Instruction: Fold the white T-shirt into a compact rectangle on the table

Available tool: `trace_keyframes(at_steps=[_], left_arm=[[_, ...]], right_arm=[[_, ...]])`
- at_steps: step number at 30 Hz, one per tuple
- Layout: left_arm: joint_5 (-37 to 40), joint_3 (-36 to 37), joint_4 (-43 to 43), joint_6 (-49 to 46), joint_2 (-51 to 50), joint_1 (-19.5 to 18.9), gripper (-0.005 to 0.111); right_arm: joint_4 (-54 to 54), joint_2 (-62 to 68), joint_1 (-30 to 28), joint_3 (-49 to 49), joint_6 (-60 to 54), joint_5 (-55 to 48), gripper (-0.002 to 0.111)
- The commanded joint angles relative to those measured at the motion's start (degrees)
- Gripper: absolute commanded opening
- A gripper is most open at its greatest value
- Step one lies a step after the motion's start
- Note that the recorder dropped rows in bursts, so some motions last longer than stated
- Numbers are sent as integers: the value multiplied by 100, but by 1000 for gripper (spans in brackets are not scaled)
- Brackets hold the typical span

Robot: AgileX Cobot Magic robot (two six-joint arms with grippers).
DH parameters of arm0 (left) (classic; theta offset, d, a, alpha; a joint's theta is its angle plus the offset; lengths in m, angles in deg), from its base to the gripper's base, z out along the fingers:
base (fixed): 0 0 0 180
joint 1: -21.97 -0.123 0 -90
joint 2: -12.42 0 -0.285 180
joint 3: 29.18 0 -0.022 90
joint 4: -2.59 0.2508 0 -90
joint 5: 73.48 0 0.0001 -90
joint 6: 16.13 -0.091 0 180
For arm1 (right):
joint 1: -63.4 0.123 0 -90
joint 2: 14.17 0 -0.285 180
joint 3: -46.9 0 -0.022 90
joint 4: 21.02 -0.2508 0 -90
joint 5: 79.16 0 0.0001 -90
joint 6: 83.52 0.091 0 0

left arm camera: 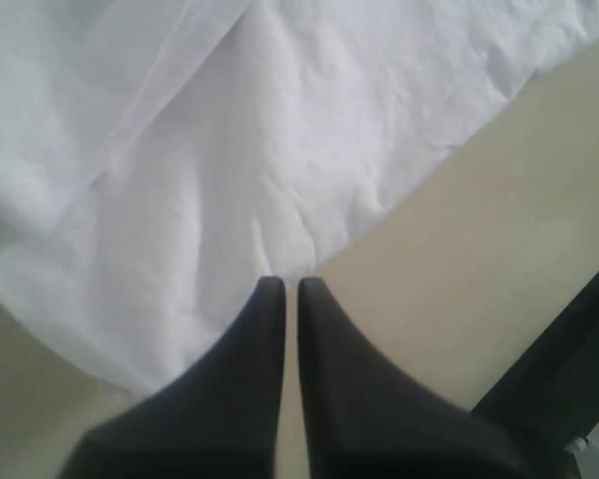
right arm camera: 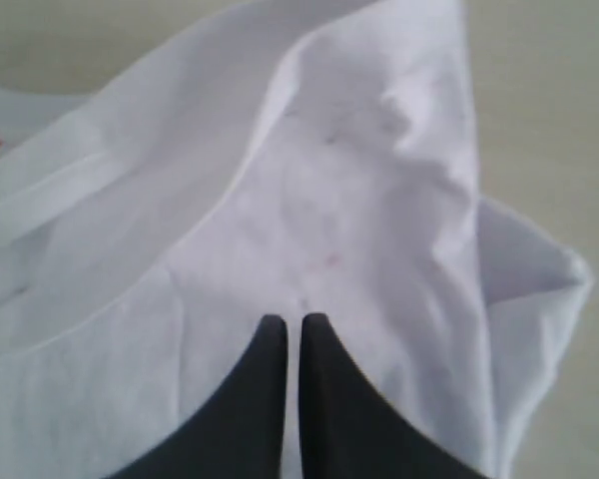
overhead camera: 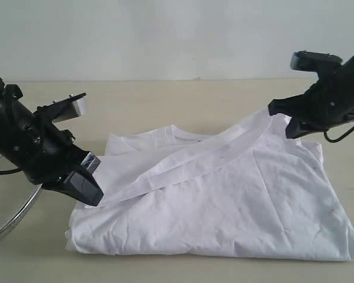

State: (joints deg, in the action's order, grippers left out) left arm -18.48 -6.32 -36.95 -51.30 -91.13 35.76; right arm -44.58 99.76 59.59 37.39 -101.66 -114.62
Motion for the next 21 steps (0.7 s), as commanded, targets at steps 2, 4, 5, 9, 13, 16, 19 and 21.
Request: trace_keyframes(at_steps=[2, 4, 5, 9, 13, 16, 19, 21], left_arm=[[3, -33, -63, -40, 43, 16, 5], [-20, -33, -112, -40, 43, 16, 5], [-19, -33, -172, -40, 43, 16, 5], [5, -44, -199, -40, 43, 16, 5], [5, -69, -229, -40, 43, 16, 5], [16, -69, -229, -40, 43, 16, 5], [5, -69, -229, -40, 43, 16, 5], [5, -69, -229, -51, 43, 16, 5]], right_arm=[[-14, -97, 470, -408, -47, -49, 0], [-14, -97, 685, -607, -47, 213, 0], [-14, -97, 790, -682, -47, 371, 0], [-207, -34, 1110, -769, 11, 740, 0], [-389, 233, 1521, -769, 22, 1211, 0], [-462, 439, 1638, -769, 49, 1448, 0], [-750, 566, 1709, -759, 109, 1848, 0], [-1113, 615, 1709, -682, 109, 2085, 0]])
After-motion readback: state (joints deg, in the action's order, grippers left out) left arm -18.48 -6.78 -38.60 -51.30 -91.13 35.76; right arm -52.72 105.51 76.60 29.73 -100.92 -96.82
